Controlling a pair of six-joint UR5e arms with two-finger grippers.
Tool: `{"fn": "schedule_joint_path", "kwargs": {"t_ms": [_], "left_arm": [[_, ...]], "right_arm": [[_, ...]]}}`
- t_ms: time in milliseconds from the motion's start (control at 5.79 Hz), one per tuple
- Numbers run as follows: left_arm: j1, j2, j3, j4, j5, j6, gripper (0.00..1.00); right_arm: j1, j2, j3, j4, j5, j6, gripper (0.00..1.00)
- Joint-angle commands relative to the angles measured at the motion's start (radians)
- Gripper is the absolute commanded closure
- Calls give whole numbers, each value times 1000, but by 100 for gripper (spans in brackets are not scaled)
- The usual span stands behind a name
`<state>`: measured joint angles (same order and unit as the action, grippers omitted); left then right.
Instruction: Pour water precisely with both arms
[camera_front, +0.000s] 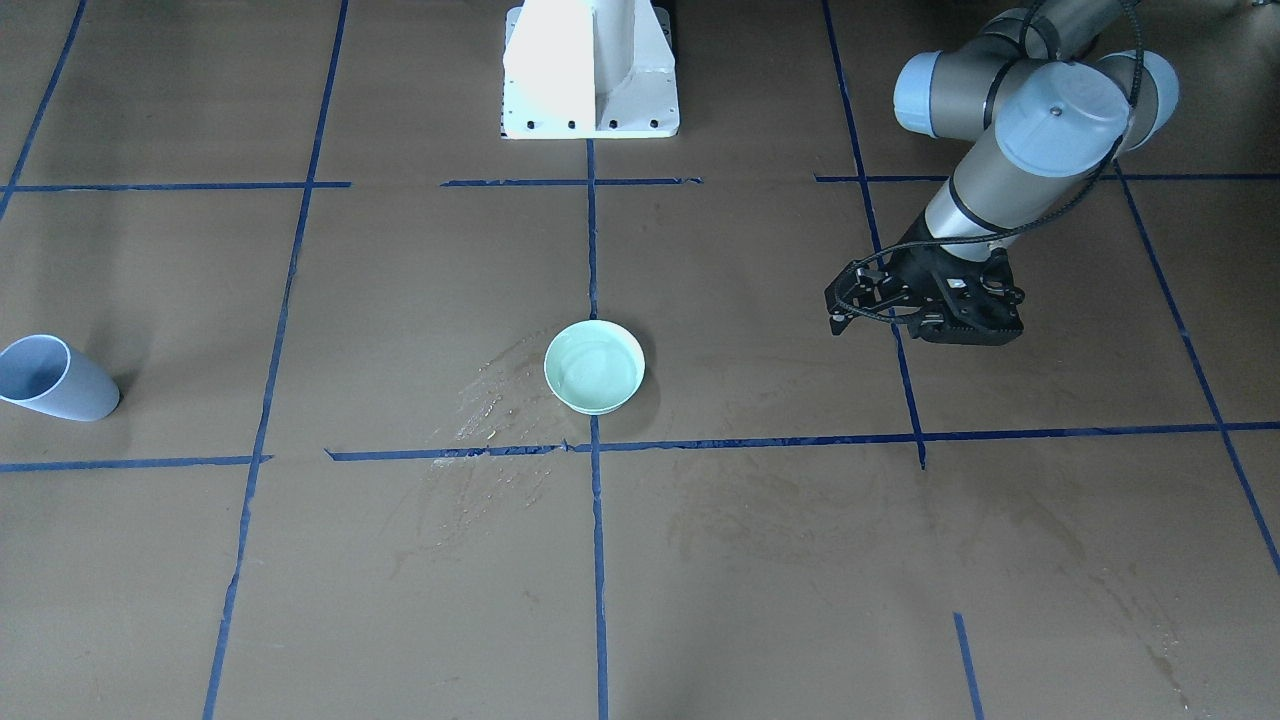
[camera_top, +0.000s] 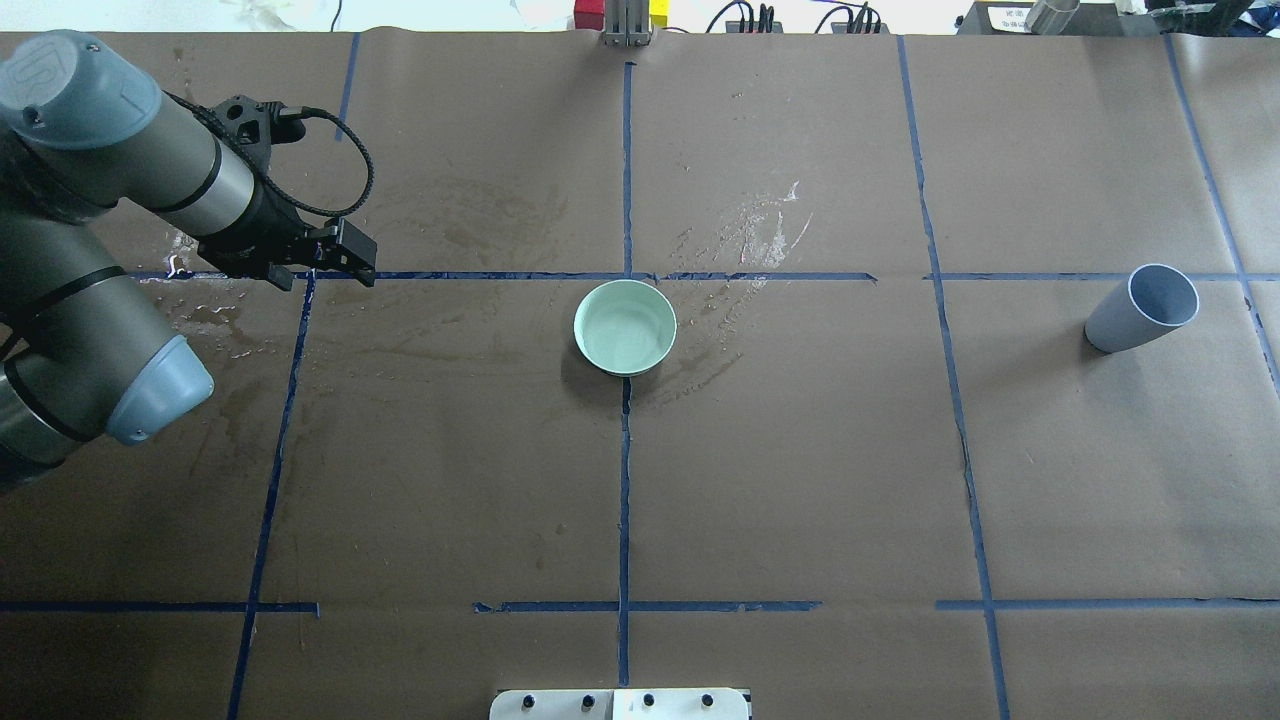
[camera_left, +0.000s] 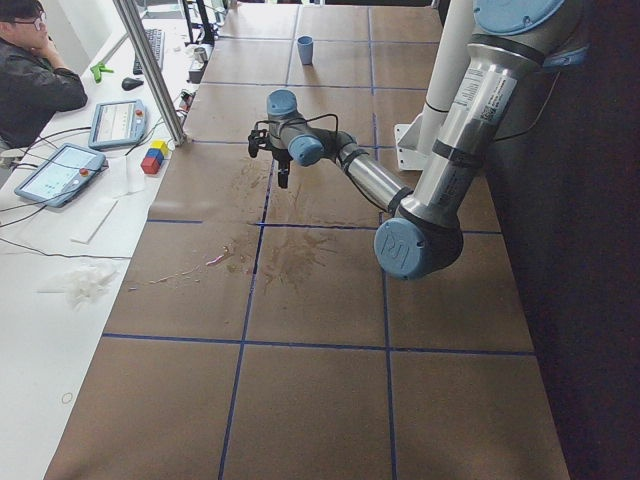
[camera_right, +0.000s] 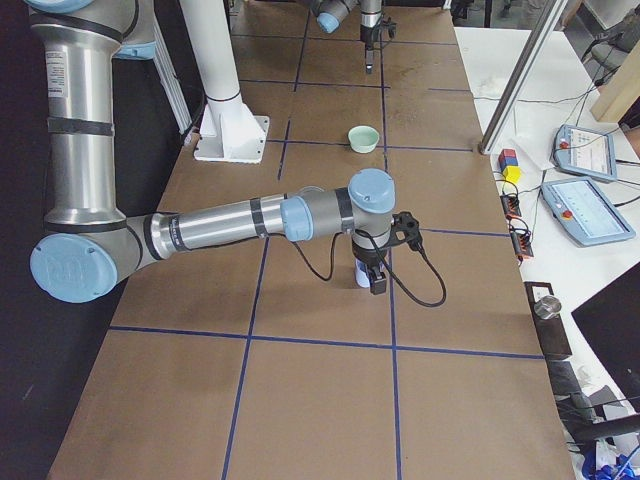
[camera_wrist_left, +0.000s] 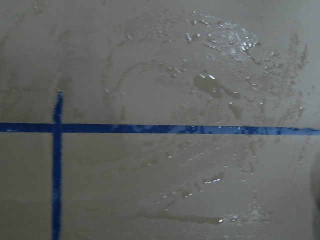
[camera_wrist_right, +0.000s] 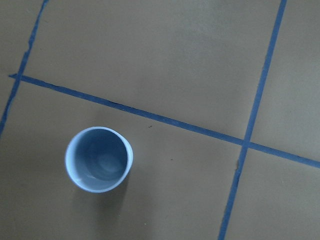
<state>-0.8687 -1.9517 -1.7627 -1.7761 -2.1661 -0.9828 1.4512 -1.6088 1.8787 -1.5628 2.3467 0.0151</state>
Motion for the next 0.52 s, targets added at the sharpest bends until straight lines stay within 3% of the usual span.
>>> {"fn": "schedule_joint_path", "kwargs": {"t_ms": [0,173,345], "left_arm": [[-3,8,-1,0,0,4,0],[-3,8,-1,0,0,4,0],[-3,8,-1,-2,0,4,0]], "right_arm": [[-87,-48,133,66,-13,235,0],[-151,-122,132,290,-48,390,0],[-283,-207,131,537,-192,599,0]]}}
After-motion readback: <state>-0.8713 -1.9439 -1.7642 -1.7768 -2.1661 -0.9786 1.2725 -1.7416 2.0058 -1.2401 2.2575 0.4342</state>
